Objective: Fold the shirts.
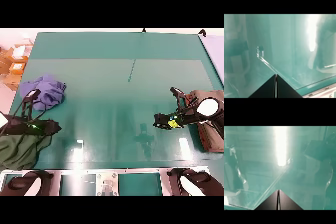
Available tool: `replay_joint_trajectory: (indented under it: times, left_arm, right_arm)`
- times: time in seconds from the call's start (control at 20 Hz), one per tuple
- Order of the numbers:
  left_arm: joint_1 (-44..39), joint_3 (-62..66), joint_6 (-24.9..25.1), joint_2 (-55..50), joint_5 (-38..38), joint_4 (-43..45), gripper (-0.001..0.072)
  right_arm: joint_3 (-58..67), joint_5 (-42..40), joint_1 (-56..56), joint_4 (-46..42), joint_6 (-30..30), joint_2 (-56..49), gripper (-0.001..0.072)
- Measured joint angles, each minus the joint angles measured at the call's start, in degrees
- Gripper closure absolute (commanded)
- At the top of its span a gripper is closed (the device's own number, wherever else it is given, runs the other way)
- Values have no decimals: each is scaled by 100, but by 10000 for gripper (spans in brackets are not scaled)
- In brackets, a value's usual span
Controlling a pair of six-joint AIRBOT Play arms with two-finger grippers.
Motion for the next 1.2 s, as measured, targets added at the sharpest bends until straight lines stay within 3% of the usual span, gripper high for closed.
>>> replay_joint_trajectory:
  times: [0.1, 0.15, 0.2, 0.35, 0.4, 0.45, 0.8, 1.2]
  left_arm:
    - [-85, -52, -20, 57, 87, 39, 655]
    - [-114, -70, -22, 72, 109, 55, 384]
    - [-127, -79, -24, 85, 146, 55, 200]
    - [-162, -85, -46, 107, 328, 116, 196]
    - [-168, -61, -52, 109, 437, 229, 134]
    - [-170, -20, -94, 111, 577, 404, 15]
    - [-146, 756, -455, -800, 1755, 2422, -13]
    - [251, 2363, -511, -3517, 2533, 3034, -13]
  right_arm:
    - [0, -2, 0, 0, 0, 0, 698]
    - [0, -2, 0, 2, -2, 0, 698]
    - [0, -2, 0, 2, 0, 0, 698]
    - [0, -2, 0, 0, -2, 0, 698]
    - [0, 0, 0, 0, -2, 0, 698]
    - [0, 0, 0, 0, 0, 0, 698]
    - [0, 0, 0, 0, 0, 0, 698]
    - [0, -2, 0, 2, 0, 0, 698]
